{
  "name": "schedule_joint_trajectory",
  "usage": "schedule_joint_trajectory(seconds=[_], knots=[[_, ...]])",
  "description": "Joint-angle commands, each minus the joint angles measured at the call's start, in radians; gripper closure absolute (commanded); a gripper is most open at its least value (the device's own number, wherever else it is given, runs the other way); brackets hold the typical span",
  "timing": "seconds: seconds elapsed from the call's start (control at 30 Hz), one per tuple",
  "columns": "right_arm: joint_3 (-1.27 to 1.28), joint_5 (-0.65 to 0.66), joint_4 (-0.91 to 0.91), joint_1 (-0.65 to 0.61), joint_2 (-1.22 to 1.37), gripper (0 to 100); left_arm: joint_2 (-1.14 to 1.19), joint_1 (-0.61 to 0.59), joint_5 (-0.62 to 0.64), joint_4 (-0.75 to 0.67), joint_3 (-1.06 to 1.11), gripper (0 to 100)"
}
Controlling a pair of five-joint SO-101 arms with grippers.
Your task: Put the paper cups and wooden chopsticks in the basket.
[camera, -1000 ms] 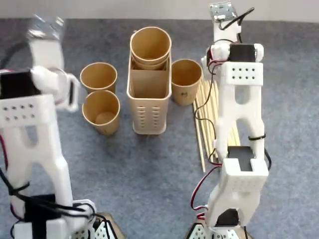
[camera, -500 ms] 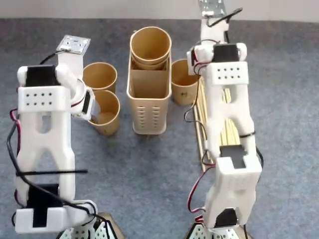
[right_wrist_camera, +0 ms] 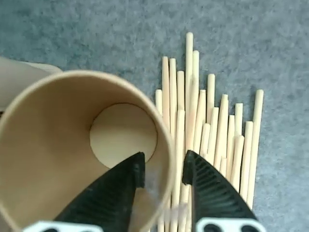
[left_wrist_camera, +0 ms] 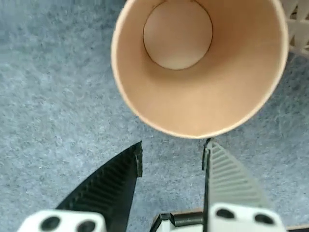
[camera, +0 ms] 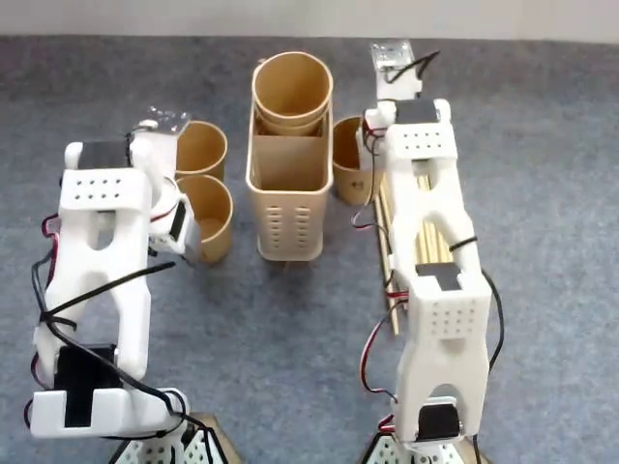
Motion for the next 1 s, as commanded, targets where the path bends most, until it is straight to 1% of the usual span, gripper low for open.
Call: schedule_joint_trajectory(seconds=[0.0,0.07,0.13,0.27,0.4,0.53,0.6,0.67,0.7,0.83,0.97], knots=[[-0.005,0.005,-0.027,-0.002,-0.002,98.9,-0.002,-0.005,-0.015,-0.072,0.041,86],[-0.005,0.005,-0.047,-0.002,0.012,98.5,-0.002,-0.005,-0.046,-0.109,0.058,91],[-0.005,0.005,-0.051,-0.002,0.018,98.5,-0.002,-0.005,-0.087,-0.11,0.059,93],[-0.005,0.005,-0.047,-0.001,0.018,98.5,-0.012,-0.012,-0.089,-0.071,0.054,90],[-0.007,0.005,-0.045,0.001,0.016,98.5,-0.013,-0.013,-0.091,0.005,0.004,86],[-0.03,0.005,-0.041,0.031,0.015,98.5,-0.013,-0.056,-0.091,0.097,-0.107,83],[-0.082,0.005,-0.004,0.053,0.018,98.5,-0.013,-0.09,-0.086,0.137,-0.182,82],[-0.143,0.005,0.041,0.065,0.018,98.5,-0.013,-0.117,-0.083,0.144,-0.252,82],[-0.177,0.005,0.061,0.065,0.018,98.5,-0.013,-0.128,-0.077,0.144,-0.285,82],[-0.278,0.005,0.101,0.059,0.024,98.5,-0.012,-0.128,0.017,0.143,-0.398,82],[-0.249,0.005,0.097,0.045,0.028,98.5,-0.005,-0.082,0.121,0.143,-0.456,82]])
